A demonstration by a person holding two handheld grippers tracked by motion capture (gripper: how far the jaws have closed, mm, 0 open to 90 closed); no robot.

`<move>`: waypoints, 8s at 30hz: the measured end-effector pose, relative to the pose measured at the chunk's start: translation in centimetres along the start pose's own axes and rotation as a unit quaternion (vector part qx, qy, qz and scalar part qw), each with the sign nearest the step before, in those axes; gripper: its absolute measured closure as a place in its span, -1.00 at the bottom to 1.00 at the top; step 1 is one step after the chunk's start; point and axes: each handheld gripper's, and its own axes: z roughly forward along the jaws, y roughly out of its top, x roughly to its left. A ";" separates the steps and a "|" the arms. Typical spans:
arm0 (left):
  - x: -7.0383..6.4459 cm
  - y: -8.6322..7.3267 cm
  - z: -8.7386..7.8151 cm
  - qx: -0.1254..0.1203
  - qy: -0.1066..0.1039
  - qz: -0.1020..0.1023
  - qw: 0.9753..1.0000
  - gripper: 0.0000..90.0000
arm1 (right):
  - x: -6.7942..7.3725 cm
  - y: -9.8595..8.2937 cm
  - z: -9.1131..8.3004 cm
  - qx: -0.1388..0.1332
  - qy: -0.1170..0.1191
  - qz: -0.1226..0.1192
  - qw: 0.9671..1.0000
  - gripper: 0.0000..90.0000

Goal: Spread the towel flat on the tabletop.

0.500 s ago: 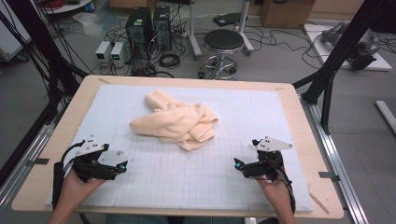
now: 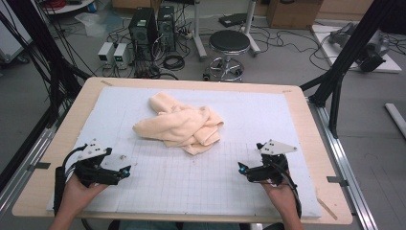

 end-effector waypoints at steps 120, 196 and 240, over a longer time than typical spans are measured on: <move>3.4 6.9 7.5 0.039 -0.070 0.009 0.997 0.01 | 1.4 9.6 7.4 0.037 0.082 -0.114 0.989 0.31; -0.3 9.3 6.5 -0.013 -0.098 0.070 0.993 0.06 | -1.4 7.1 1.3 -0.002 0.073 -0.092 0.993 0.37; -6.4 11.4 -2.2 -0.085 -0.120 0.139 0.979 0.84 | 5.1 10.5 -4.4 -0.034 0.097 -0.173 0.979 0.85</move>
